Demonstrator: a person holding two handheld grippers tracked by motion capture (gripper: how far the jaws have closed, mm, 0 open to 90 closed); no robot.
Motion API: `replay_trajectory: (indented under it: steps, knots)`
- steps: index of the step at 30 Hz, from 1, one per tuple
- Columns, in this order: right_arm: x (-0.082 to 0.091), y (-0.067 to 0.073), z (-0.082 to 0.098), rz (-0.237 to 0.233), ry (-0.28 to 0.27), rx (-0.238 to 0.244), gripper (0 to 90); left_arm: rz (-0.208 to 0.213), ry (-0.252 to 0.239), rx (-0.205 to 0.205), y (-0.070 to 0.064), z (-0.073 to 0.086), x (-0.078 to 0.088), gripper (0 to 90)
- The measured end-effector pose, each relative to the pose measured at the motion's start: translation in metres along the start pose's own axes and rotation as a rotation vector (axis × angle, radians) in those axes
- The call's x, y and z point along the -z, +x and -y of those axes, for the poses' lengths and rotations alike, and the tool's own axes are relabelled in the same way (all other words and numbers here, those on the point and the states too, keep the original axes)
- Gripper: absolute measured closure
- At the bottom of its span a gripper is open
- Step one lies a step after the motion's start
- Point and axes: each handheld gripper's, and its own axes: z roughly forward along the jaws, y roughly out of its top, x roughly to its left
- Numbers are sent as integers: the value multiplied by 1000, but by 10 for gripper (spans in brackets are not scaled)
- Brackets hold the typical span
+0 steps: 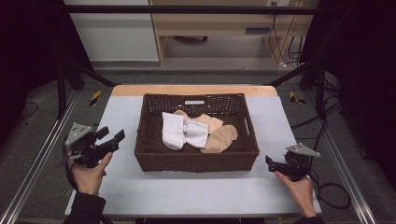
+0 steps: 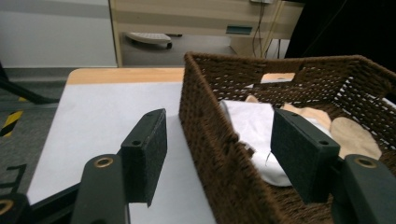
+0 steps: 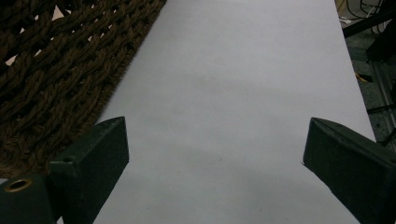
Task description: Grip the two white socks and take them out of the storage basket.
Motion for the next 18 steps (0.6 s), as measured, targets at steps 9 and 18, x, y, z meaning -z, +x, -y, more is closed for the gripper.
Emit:
replay_trajectory:
  steps: [9,18]
  knots:
    - [1,0,0,0,-7,-2,72,33,0,-35,-24,-18,-15,361]
    - [1,-1,-1,6,-18,-3,68,50,5,-82,-50,-39,-32,355]
